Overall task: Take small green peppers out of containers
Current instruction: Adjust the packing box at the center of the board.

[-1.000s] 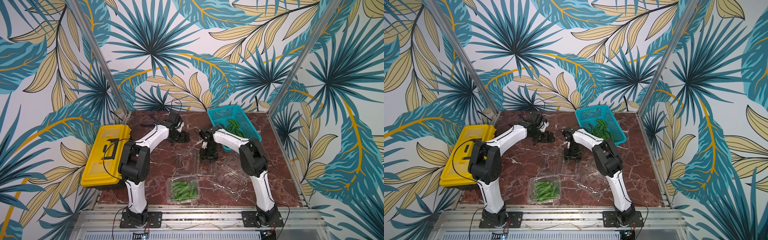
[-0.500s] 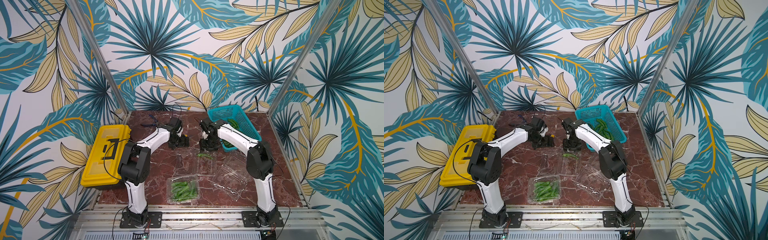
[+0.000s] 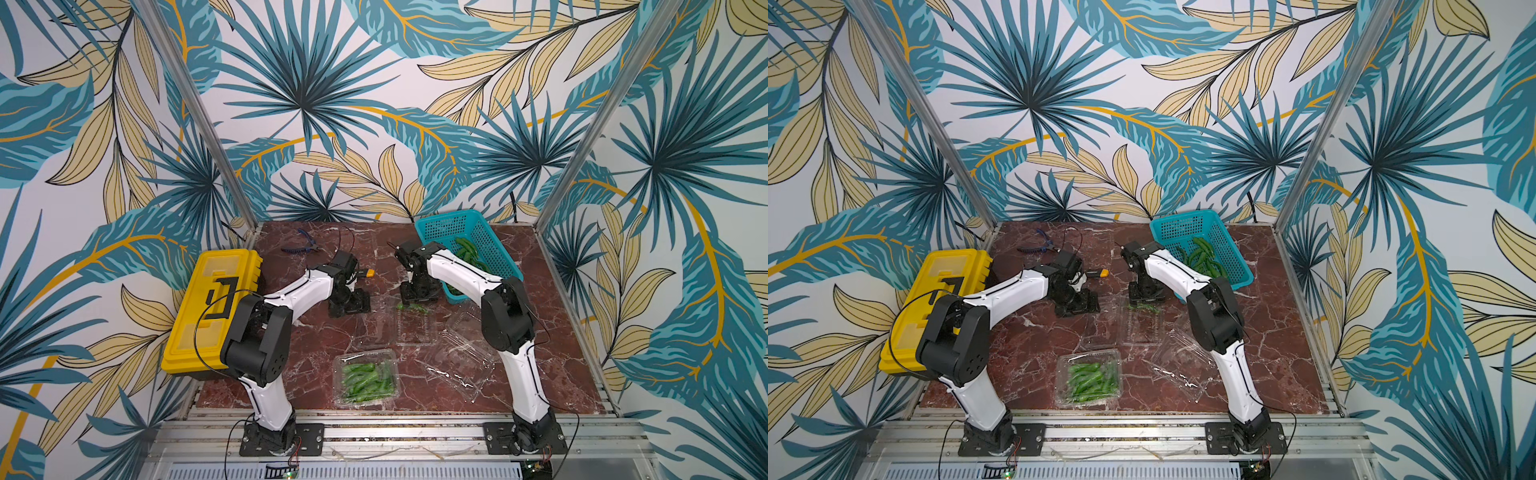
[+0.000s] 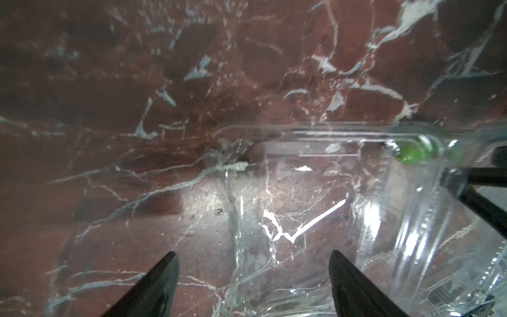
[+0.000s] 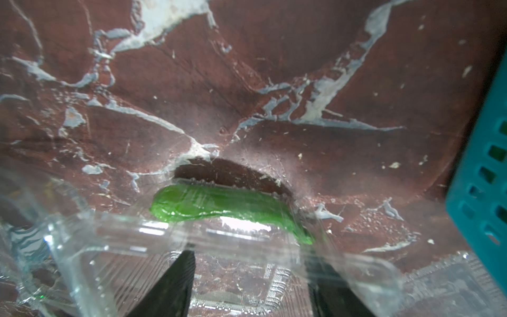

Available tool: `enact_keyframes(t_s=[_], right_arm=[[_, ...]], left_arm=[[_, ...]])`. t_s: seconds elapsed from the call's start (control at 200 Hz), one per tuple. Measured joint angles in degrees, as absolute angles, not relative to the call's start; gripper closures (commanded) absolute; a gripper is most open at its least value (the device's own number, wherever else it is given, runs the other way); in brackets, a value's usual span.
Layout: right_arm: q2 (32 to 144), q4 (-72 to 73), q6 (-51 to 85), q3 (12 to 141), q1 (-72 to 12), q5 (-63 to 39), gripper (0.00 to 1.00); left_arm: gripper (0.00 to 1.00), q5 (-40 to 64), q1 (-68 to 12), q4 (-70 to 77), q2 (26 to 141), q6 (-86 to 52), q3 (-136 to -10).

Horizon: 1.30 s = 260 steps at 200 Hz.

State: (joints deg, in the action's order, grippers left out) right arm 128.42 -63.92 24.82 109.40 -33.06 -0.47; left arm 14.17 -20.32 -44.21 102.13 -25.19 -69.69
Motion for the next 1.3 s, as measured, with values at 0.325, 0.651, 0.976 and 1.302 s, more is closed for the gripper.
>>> enact_keyframes(t_s=[0.325, 0.651, 0.976, 1.302], right_arm=[[128.75, -62.41, 25.17, 108.36, -33.04, -3.99, 0.34], [128.75, -60.2, 26.13, 105.97, -33.04, -5.41, 0.34], [128.53, -59.42, 26.96, 105.71, -33.06, -4.47, 0.34], [120.42, -51.4, 28.75, 98.72, -33.04, -2.94, 0.34]], left_arm=[[0.37, 14.98, -22.87, -44.69, 106.67, -25.04, -69.82], [0.87, 12.49, -23.62, -44.82, 108.2, -24.97, -70.78], [1.0, 7.35, -24.36, -44.97, 108.33, -23.99, -71.64], [1.0, -7.38, -26.59, -35.83, 92.84, -22.22, -66.94]])
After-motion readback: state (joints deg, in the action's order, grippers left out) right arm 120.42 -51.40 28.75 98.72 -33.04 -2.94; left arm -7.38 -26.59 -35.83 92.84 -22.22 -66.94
